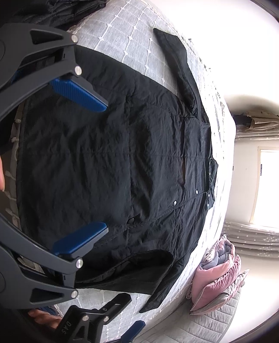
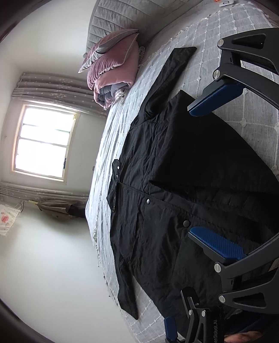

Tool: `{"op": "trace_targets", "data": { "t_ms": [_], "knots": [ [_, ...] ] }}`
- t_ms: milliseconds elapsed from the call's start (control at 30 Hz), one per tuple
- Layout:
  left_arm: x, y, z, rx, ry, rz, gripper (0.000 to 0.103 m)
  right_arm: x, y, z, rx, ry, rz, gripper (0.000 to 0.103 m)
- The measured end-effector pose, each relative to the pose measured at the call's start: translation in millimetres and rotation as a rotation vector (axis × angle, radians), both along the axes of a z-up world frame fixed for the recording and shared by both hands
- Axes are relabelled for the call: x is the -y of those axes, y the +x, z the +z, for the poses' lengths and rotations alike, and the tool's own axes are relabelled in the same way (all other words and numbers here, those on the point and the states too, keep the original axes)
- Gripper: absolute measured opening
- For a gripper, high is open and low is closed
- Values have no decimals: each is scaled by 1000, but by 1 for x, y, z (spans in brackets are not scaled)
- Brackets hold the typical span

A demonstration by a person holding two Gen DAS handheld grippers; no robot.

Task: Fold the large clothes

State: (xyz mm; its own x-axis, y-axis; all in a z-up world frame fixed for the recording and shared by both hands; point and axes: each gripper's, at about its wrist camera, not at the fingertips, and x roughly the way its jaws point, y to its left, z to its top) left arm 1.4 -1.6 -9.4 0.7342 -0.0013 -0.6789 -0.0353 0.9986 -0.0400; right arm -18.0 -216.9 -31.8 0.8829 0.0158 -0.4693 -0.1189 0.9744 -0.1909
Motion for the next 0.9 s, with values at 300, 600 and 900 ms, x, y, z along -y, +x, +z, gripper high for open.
{"op": "trace_targets", "data": {
  "t_ms": [300,600,900],
  "knots": [
    [0,2,-3,-3,-8,2,102,1,0,0,-15,-25,-12,103],
    [0,1,-1,13,-22,1,102,4,2,0,-27,-31,-37,103],
    [0,1,1,9,-23,-4,102,7,16,-9,-29,-11,-87,103]
  ]
}}
